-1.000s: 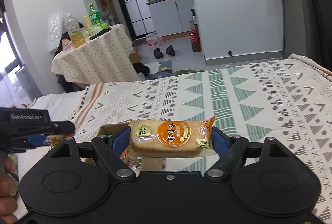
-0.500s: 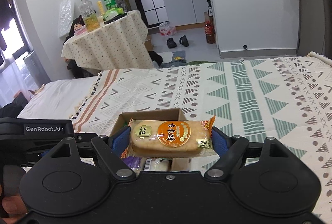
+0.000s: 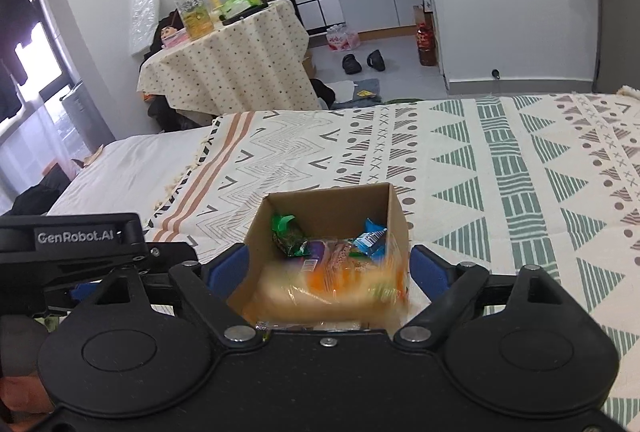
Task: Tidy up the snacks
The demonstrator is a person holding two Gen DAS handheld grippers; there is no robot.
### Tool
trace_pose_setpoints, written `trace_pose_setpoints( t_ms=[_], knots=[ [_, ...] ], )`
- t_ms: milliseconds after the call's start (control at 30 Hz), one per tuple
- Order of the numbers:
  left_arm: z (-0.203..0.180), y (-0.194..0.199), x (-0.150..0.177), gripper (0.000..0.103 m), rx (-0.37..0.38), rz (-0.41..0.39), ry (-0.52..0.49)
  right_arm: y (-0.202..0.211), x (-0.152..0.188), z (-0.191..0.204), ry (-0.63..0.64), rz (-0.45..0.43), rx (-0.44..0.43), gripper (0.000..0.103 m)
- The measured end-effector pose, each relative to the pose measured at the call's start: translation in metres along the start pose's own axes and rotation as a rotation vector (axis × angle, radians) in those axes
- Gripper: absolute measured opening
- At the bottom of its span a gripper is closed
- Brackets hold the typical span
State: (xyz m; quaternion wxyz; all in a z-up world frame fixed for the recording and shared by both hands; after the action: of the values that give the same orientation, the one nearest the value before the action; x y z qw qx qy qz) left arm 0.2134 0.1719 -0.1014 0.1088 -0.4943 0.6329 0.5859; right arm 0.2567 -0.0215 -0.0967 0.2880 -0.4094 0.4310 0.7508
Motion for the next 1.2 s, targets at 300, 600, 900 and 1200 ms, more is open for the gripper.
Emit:
trace_pose_setpoints(
  t_ms=[300,600,900,1200],
  knots=[
    [-0.002,0.015,-0.002,0.088,0.020,-0.001,-0.070,0.032,-0.009,-0.035,-0.029,-0.022,0.044,0.089],
    [-0.020,0.045,0.002,0.097,0.051,-0.014,-0.156,0.071,-0.016,-0.052,-0.029,-0.051,0.041,0.090],
    [-0.045,0.075,0.021,0.103,0.089,-0.010,-0.261,0.105,-0.018,-0.061,-0.029,-0.058,0.035,0.099],
    [-0.056,0.101,0.031,0.103,0.110,-0.026,-0.293,0.134,-0.017,-0.074,-0.043,-0.054,0.049,0.103]
  ],
)
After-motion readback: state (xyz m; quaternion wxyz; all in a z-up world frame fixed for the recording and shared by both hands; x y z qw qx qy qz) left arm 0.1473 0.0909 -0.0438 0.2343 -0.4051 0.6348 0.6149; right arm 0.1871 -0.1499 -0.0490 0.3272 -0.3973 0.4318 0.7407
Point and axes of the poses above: each gripper's, at about its wrist camera, not at the fingertips, and y roughly against the way its jaws point, z to its left, x to its underside, the point moved 9 cm from there along -y, roughly the way its jaws point, and after that the axes turned 14 degrees about -z, right-handed, at the moved point
